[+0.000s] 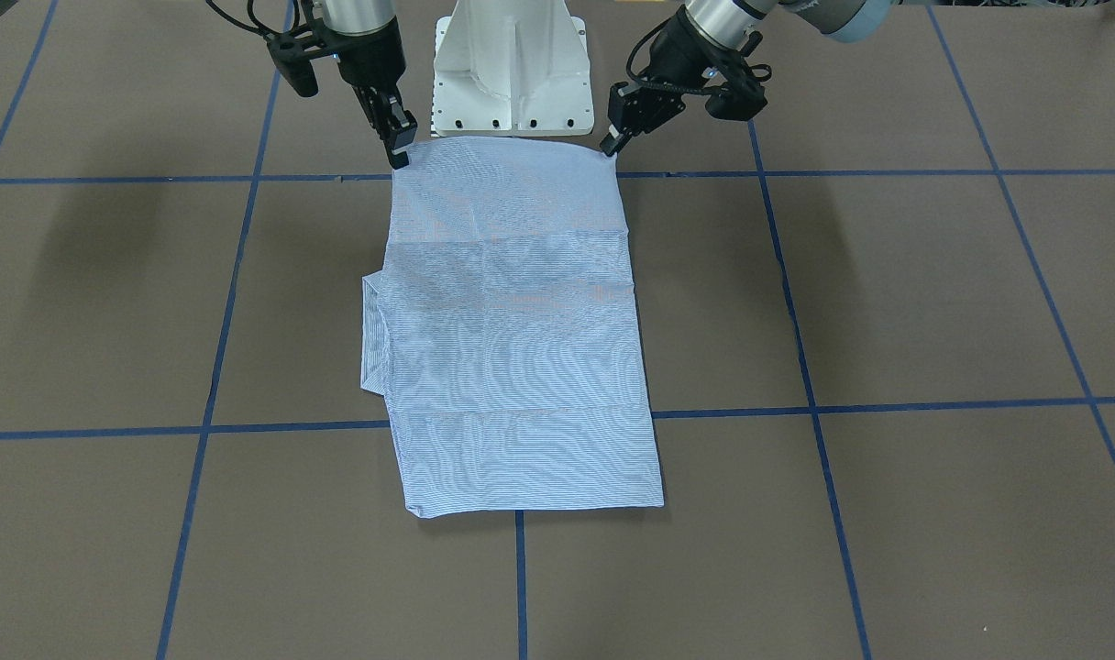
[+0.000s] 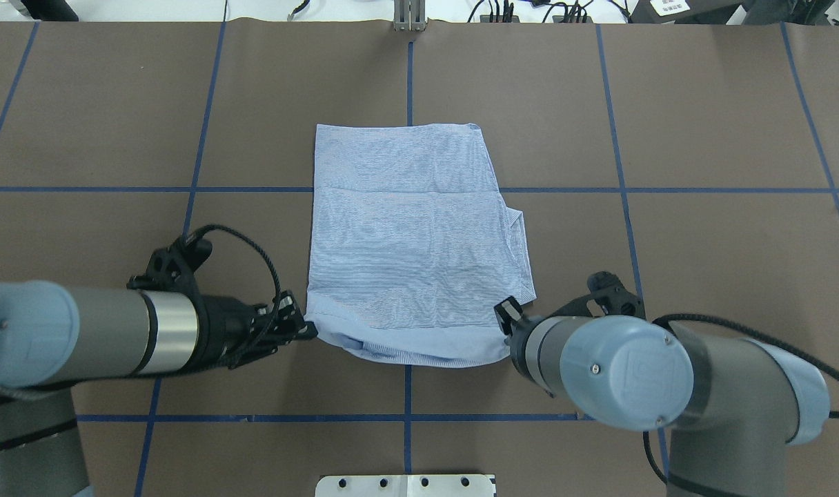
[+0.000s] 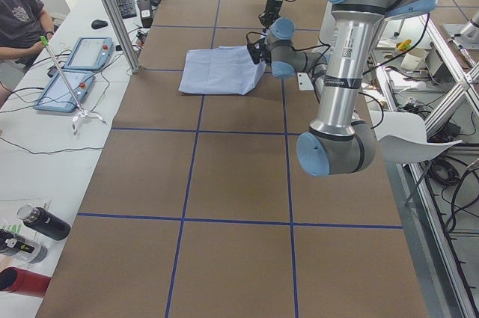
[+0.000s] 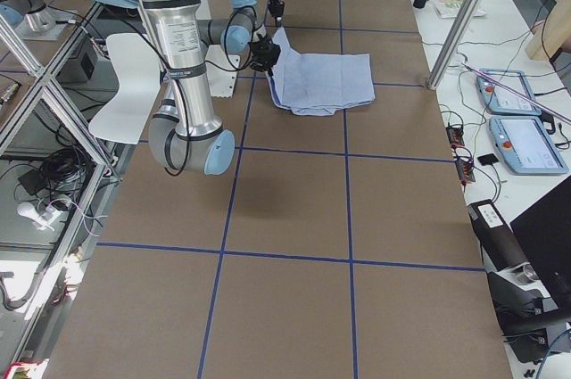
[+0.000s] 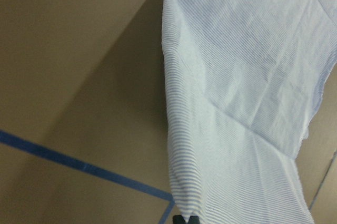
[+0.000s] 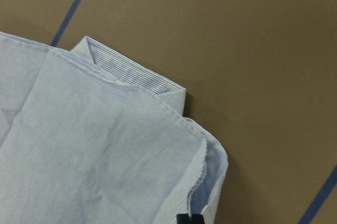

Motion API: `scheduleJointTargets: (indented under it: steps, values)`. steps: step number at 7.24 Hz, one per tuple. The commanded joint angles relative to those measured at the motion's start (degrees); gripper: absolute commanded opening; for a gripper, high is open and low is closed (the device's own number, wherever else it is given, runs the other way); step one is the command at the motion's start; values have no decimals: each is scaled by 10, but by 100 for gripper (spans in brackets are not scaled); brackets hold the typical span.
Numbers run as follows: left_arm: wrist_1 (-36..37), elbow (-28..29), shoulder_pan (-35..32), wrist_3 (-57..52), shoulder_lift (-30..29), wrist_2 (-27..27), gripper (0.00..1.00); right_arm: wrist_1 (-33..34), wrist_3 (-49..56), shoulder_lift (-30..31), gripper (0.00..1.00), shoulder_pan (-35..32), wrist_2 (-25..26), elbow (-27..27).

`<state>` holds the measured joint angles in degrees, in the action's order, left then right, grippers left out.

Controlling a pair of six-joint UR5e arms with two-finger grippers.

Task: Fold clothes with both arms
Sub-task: 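Lift the near edge with both grippers and fold it toward the far edge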

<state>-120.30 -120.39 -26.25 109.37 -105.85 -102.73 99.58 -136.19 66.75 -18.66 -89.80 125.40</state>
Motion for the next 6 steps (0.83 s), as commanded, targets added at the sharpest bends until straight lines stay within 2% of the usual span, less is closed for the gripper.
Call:
scheduleJointTargets:
  steps: [1, 2, 5, 6]
  values:
    - [61, 58, -94, -51, -82, -47, 0, -2, 61, -70, 0, -99, -59, -90]
    - [57, 81, -123, -77, -93, -61, 0, -2, 85, -97, 0, -126, -70, -129]
    - [46, 171, -152, -96, -146, -63, 0, -104, 138, -164, 0, -189, -114, -303]
    - [17, 215, -164, -96, -163, -62, 0, -108, 152, -187, 0, -203, -120, -344]
